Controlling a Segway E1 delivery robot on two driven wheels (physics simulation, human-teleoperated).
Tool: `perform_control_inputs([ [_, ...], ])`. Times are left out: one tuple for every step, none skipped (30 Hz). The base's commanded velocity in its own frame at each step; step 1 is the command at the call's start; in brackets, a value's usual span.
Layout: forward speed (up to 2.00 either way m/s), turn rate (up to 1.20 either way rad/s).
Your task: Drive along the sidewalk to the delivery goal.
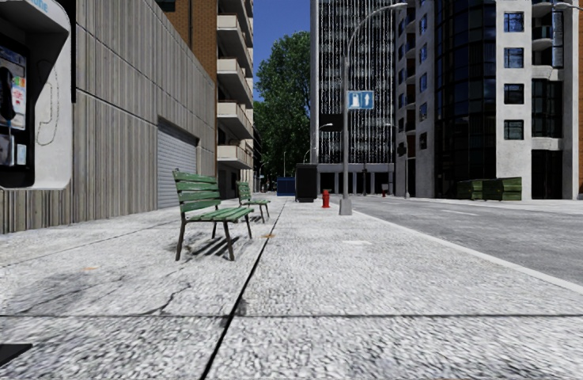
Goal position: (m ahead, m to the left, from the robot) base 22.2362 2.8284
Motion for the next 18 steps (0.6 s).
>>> perform_control_inputs([
  [2.00, 0.00],
  [2.00, 0.00],
  [2.00, 0.00],
  [2.00, 0.00],
  [2.00, 0.00],
  [2.00, 0.00],
  [2.00, 0.00],
  [2.00, 0.00],
  [2.00, 0.00],
  [2.00, 0.00],
  [2.00, 0.00],
  [2.00, 0.00],
  [2.00, 0.00],
  [2.00, 0.00],
  [2.00, 0.00],
  [2.00, 0.00],
  [2.00, 0.00],
  [2.00, 0.00],
])
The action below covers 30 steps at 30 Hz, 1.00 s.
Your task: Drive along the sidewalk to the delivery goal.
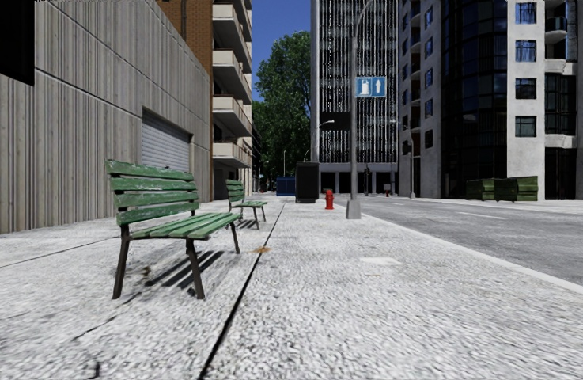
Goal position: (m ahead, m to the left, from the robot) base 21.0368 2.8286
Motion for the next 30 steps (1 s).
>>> perform_control_inputs([
  [2.00, 0.00],
  [2.00, 0.00],
  [2.00, 0.00],
  [2.00, 0.00],
  [2.00, 0.00],
  [2.00, 0.00],
  [2.00, 0.00],
  [2.00, 0.00],
  [2.00, 0.00],
  [2.00, 0.00],
  [2.00, 0.00],
  [2.00, 0.00],
  [2.00, 0.00],
  [2.00, 0.00],
  [2.00, 0.00],
  [2.00, 0.00],
  [2.00, 0.00],
  [2.00, 0.00],
  [2.00, 0.00],
  [2.00, 0.00],
  [2.00, 0.00],
  [2.00, 0.00],
  [2.00, 0.00],
  [2.00, 0.00],
  [2.00, 0.00],
  [2.00, 0.00],
  [2.00, 0.00],
  [2.00, 0.00],
  [2.00, 0.00],
  [2.00, 0.00],
])
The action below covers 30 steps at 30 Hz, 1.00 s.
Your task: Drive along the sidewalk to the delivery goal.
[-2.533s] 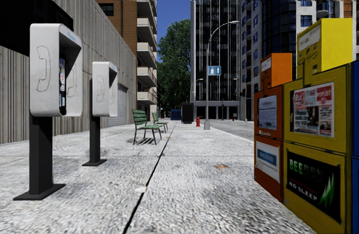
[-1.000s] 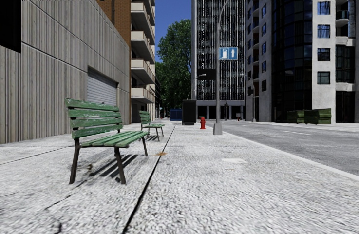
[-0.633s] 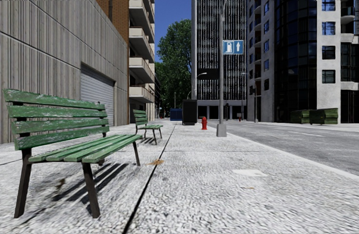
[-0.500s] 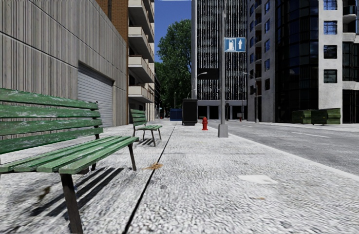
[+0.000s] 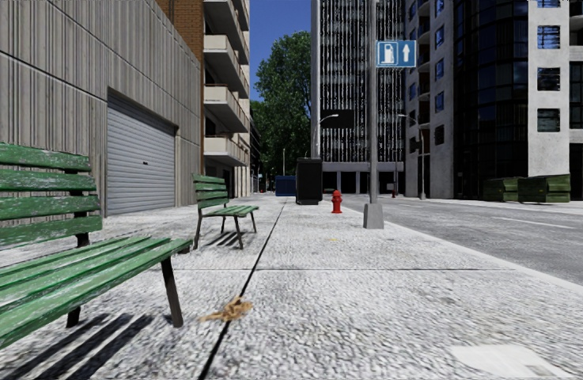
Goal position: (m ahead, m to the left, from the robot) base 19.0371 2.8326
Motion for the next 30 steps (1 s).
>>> perform_control_inputs([
  [2.00, 0.00],
  [2.00, 0.00],
  [2.00, 0.00],
  [2.00, 0.00],
  [2.00, 0.00],
  [2.00, 0.00],
  [2.00, 0.00],
  [2.00, 0.00],
  [2.00, 0.00],
  [2.00, 0.00],
  [2.00, 0.00],
  [2.00, 0.00],
  [2.00, 0.00],
  [2.00, 0.00],
  [2.00, 0.00],
  [2.00, 0.00],
  [2.00, 0.00],
  [2.00, 0.00],
  [2.00, 0.00],
  [2.00, 0.00],
  [2.00, 0.00],
  [2.00, 0.00],
  [2.00, 0.00],
  [2.00, 0.00],
  [2.00, 0.00],
  [2.00, 0.00],
  [2.00, 0.00],
  [2.00, 0.00],
  [2.00, 0.00],
  [2.00, 0.00],
])
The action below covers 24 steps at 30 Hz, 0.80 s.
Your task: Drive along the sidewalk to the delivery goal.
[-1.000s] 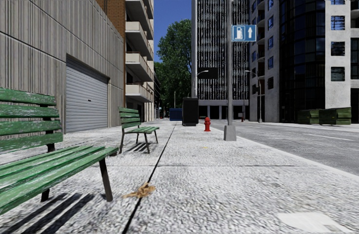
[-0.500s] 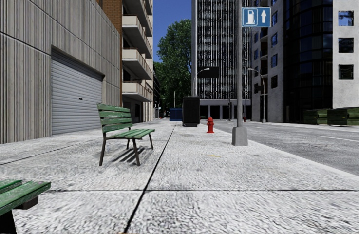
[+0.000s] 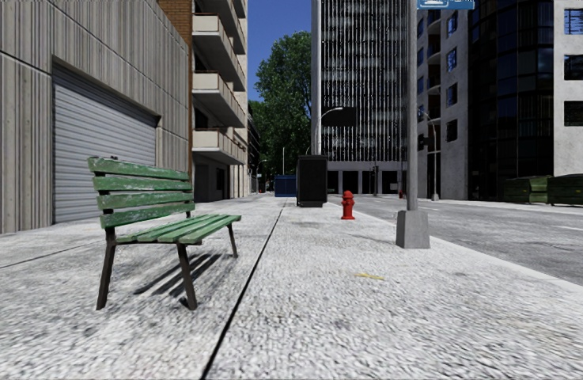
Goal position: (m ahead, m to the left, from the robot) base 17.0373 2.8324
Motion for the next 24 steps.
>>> perform_control_inputs([
  [2.00, 0.00],
  [2.00, 0.00],
  [2.00, 0.00],
  [2.00, 0.00],
  [2.00, 0.00],
  [2.00, 0.00],
  [2.00, 0.00],
  [2.00, 0.00],
  [2.00, 0.00],
  [2.00, 0.00],
  [2.00, 0.00],
  [2.00, 0.00],
  [2.00, 0.00],
  [2.00, 0.00],
  [2.00, 0.00],
  [2.00, 0.00],
  [2.00, 0.00],
  [2.00, 0.00],
  [2.00, 0.00],
  [2.00, 0.00],
  [2.00, 0.00],
  [2.00, 0.00],
  [2.00, 0.00],
  [2.00, 0.00],
])
